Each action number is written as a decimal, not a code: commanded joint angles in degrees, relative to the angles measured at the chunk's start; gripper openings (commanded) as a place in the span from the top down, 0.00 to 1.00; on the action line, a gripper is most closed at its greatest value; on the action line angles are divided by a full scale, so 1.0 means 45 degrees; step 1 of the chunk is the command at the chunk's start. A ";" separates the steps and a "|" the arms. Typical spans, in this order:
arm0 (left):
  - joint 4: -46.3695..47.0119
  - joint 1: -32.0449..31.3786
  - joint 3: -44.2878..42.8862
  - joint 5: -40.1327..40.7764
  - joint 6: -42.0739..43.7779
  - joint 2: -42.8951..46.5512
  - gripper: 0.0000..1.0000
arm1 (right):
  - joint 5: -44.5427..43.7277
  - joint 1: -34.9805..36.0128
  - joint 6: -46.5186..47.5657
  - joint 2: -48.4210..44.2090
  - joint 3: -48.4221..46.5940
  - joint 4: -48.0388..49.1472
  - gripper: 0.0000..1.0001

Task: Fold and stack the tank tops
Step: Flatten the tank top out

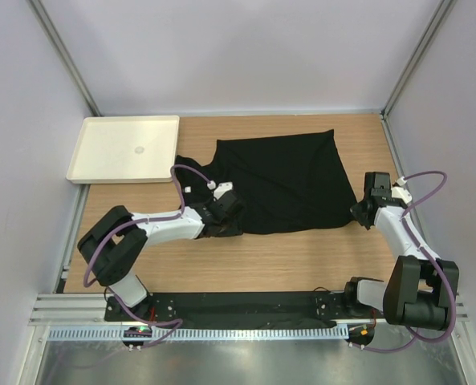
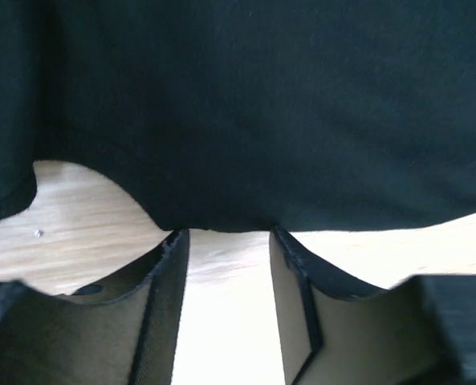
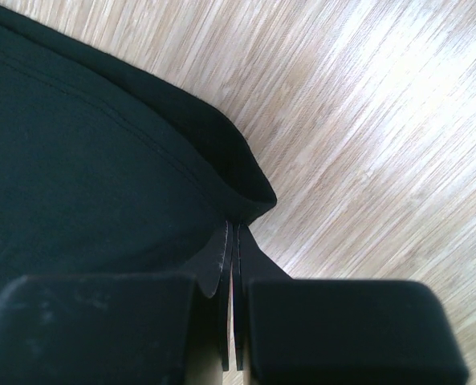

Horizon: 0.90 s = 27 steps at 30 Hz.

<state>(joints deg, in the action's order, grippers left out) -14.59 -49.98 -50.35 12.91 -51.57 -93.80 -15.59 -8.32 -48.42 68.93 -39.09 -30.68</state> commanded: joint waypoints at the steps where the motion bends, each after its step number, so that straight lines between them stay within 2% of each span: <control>1: 0.0370 0.0285 -0.0238 -0.0075 0.0093 -0.0230 0.53 | 0.0009 -0.0027 0.0038 -0.0102 -0.0122 0.0235 0.99; 7: 0.0430 0.0578 -0.0257 -0.0329 0.0035 -0.0445 0.48 | 0.0067 -0.0027 0.0058 -0.0005 -0.0122 0.0313 0.99; 15: 0.0058 0.0773 0.0426 0.0510 -0.0239 0.0686 0.47 | 0.0145 -0.0027 0.0116 0.0074 -0.0063 0.0391 0.99; 19: 0.0351 0.0910 0.0271 0.0336 0.0073 0.0494 0.48 | 0.0204 -0.0027 0.0136 0.0113 0.0054 0.0469 0.99; 26: 0.0449 0.0910 -0.0296 -0.0349 0.0308 -0.0250 0.72 | 0.0243 -0.0027 0.0194 0.0191 0.0093 0.0528 0.99; 27: 0.0507 0.0930 -0.0257 -0.0387 0.0327 -0.0230 0.78 | 0.0224 -0.0027 0.0194 0.0172 0.0093 0.0528 0.99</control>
<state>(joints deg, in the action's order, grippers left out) -13.41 -46.04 -50.22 11.73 -51.00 -94.37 -14.37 -8.32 -48.18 69.65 -38.61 -29.74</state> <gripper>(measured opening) 0.257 0.026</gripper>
